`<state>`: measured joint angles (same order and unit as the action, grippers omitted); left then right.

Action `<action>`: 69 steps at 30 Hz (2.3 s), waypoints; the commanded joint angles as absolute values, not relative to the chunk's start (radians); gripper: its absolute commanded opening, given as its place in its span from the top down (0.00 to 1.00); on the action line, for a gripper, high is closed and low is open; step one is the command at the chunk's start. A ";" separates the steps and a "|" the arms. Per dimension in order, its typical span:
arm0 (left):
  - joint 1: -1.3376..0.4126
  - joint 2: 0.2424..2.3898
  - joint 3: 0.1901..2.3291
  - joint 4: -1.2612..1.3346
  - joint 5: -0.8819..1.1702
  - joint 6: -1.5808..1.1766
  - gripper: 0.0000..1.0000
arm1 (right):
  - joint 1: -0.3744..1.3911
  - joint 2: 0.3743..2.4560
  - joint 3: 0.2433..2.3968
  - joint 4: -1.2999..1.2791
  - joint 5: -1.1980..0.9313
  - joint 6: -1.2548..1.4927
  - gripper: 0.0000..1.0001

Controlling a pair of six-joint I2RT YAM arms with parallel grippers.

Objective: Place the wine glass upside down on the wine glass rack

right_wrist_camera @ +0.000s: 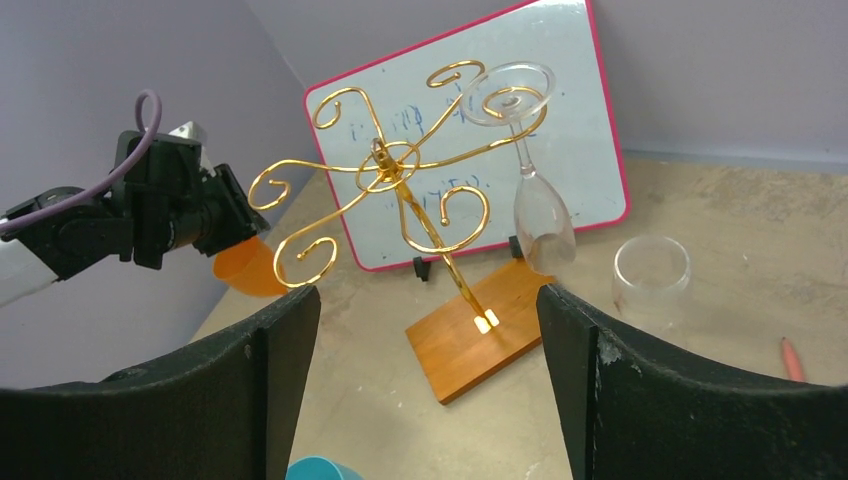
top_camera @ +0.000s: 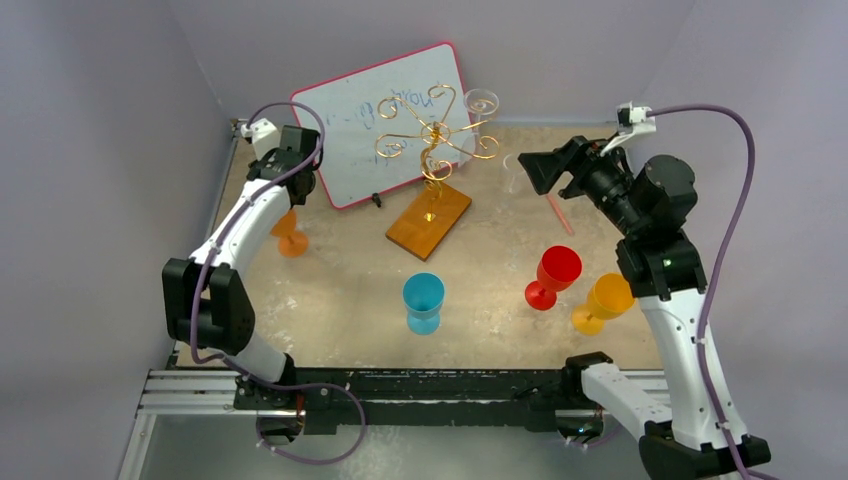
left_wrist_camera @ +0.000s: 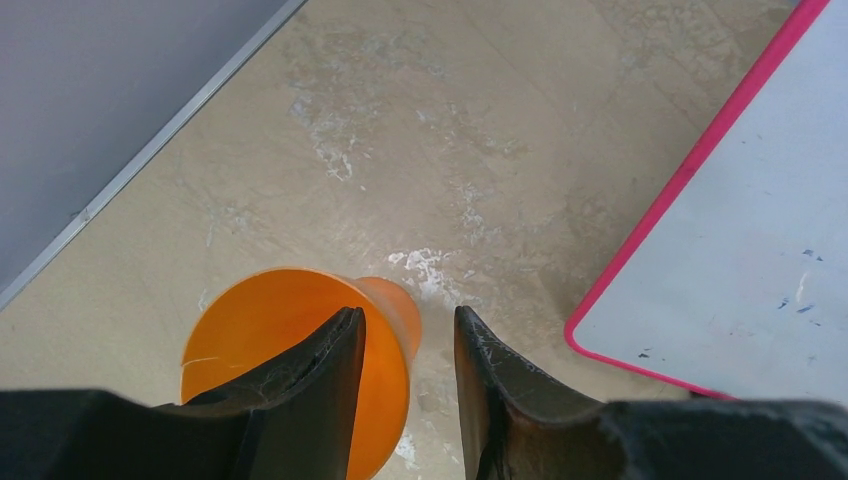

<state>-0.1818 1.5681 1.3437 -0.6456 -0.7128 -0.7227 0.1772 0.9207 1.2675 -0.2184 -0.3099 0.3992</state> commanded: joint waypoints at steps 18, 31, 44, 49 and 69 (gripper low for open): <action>-0.169 1.562 1.302 -0.624 -0.735 -0.744 0.67 | 0.202 0.955 1.298 -0.176 -0.342 0.400 0.21; -0.167 1.492 1.305 -0.688 -0.740 -0.709 1.00 | 0.210 0.931 1.282 -0.180 -0.334 0.385 0.23; -0.168 1.325 1.368 -0.841 -0.533 -0.594 1.00 | 0.229 0.927 1.263 -0.199 -0.380 0.363 0.26; -0.169 1.273 1.403 -0.907 -0.383 -0.541 1.00 | 0.313 0.958 1.250 -0.208 -0.387 0.313 0.26; -0.169 1.186 1.460 -1.081 0.105 -0.437 1.00 | 0.606 0.868 1.017 0.015 -0.552 -0.540 0.41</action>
<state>-0.1761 1.2331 1.4296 -1.0843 -0.0120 -0.4702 0.5911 0.8711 1.0084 -0.0677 -0.4446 -0.2379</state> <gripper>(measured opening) 0.009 0.614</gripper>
